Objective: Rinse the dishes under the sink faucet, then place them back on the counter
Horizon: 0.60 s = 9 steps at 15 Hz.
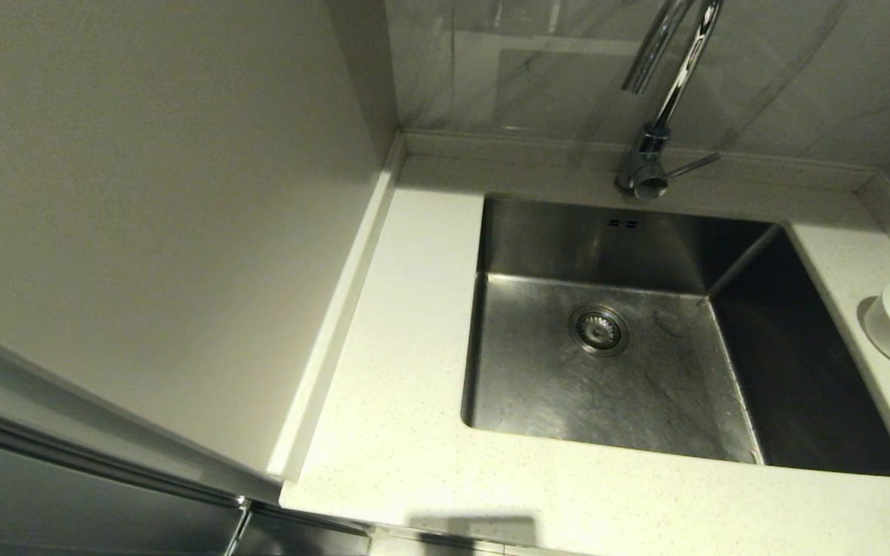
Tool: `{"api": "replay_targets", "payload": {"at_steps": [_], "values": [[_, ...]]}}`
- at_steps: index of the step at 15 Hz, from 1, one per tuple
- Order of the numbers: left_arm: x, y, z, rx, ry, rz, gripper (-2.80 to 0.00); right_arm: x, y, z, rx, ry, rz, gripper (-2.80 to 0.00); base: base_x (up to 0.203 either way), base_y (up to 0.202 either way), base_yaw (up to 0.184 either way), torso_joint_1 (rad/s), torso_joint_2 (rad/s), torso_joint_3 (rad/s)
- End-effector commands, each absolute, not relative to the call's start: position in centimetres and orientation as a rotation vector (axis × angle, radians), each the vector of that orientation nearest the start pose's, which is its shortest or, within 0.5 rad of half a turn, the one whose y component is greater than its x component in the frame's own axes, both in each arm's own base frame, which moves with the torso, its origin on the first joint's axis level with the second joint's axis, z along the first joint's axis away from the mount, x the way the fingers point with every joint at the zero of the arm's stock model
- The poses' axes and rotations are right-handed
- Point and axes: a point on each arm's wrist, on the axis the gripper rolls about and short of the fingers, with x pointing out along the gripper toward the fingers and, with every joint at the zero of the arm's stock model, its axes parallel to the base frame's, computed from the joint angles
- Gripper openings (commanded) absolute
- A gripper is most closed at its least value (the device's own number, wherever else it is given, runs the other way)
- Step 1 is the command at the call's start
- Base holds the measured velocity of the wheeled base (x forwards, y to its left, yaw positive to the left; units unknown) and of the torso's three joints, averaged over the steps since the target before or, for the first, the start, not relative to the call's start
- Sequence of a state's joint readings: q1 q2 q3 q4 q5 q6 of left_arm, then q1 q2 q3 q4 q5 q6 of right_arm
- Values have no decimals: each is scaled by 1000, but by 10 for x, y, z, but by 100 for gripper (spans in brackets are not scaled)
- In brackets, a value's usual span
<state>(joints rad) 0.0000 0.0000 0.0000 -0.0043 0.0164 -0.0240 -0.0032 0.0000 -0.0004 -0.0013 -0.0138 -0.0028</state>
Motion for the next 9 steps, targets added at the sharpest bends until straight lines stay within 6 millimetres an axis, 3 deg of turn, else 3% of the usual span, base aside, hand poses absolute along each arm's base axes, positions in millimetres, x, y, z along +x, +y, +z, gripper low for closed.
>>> {"api": "replay_targets", "payload": {"at_steps": [1,9], "values": [[-23,0,76,-25,-8,17,-280,-23,0,76,-3,0,-17,-280,0,0,0,0,0,0],[-23,0,76,-25,-8,17,-280,-23,0,76,-3,0,-17,-280,0,0,0,0,0,0]]}}
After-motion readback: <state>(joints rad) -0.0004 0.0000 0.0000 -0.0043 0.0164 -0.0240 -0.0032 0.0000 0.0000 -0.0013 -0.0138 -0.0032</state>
